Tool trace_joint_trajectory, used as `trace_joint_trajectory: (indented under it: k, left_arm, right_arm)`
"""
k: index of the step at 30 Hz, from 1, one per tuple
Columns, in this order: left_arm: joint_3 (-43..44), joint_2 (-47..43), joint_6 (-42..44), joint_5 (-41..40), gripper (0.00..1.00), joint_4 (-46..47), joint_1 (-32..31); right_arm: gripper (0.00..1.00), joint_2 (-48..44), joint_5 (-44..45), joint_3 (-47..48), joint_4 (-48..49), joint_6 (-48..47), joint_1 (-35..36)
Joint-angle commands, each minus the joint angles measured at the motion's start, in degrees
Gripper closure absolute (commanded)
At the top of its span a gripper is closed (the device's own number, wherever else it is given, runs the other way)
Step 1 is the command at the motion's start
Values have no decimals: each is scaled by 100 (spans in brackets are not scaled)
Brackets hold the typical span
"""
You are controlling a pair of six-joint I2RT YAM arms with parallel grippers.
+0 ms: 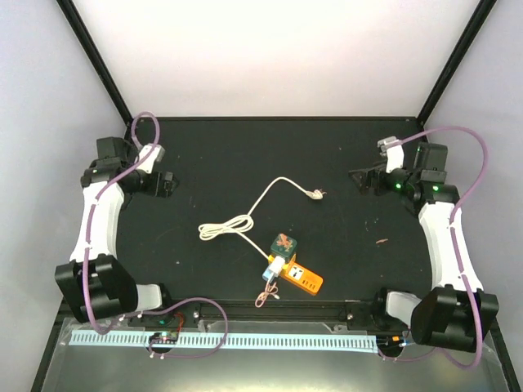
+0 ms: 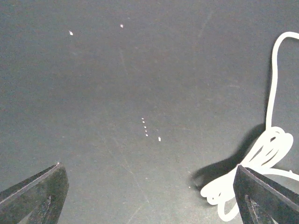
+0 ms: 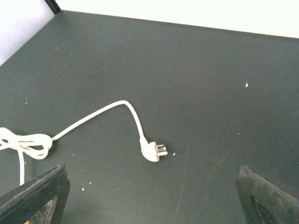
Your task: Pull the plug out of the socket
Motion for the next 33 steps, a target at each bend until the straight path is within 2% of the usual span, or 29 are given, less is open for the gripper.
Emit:
trace_joint_trajectory:
  k: [1, 7, 14, 19, 25, 29, 33]
  left_arm:
    - [-392, -404, 30, -374, 1, 523, -379]
    - [-810, -717, 331, -486, 1, 756, -927]
    - [-963, -795, 904, -595, 1, 817, -1378]
    - [-727, -473, 1706, -435, 1, 105, -1655]
    - [-725, -101, 2479, -241, 1, -456, -2286]
    - [-660, 267, 2526, -296, 2, -450, -2712]
    - [-429, 766, 2299, -525, 11, -332, -3176]
  right_arm:
    - [0, -305, 528, -332, 173, -241, 257]
    - [0, -178, 943, -384, -154, -307, 466]
    - [0, 352, 945, -149, -653, -638, 548]
    - [0, 473, 1185, -113, -605, -442, 570]
    - [0, 264, 818, -360, -517, -484, 575]
    - [0, -85, 555, -748, -262, -438, 582]
    - [0, -400, 463, -1015, -96, -283, 590]
